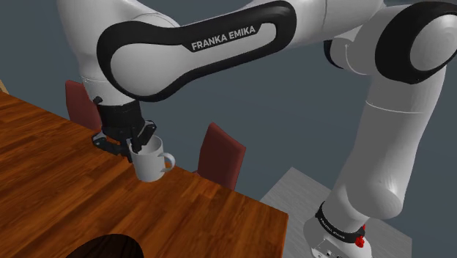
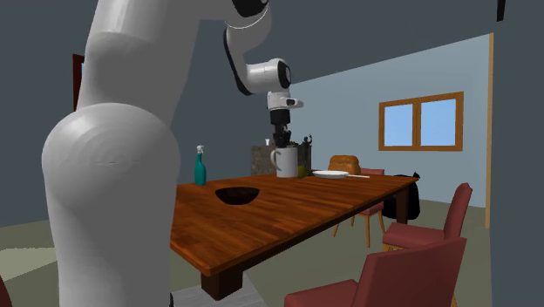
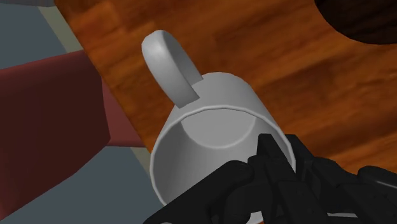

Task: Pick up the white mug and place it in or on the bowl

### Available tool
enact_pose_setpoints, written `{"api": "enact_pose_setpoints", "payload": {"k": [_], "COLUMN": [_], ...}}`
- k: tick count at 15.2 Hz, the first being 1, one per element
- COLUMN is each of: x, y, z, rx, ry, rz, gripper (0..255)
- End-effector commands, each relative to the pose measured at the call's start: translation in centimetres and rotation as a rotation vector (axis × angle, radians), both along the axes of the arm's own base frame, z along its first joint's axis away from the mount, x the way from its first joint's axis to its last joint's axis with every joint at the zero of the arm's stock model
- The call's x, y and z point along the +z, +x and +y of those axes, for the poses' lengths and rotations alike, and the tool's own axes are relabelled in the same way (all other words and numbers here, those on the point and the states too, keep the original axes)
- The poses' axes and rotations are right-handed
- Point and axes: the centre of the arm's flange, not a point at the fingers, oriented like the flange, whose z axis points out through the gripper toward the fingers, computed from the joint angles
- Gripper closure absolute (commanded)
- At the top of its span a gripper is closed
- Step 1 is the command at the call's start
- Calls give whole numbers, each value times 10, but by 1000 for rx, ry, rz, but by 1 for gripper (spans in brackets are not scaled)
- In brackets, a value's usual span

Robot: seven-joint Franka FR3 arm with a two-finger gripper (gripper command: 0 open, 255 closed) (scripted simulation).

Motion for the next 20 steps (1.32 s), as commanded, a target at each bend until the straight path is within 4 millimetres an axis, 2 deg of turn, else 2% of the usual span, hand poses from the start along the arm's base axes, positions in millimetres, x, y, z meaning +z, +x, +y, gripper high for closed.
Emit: {"api": "enact_pose_setpoints", "payload": {"k": [1,17,20], "x": [5,34,24], "y": [-19,-141,-143], "z": [17,187,190], "rx": [-1,-1,-1], "ry": [0,0,0], "rz": [0,0,0], "gripper": [255,255,255]}}
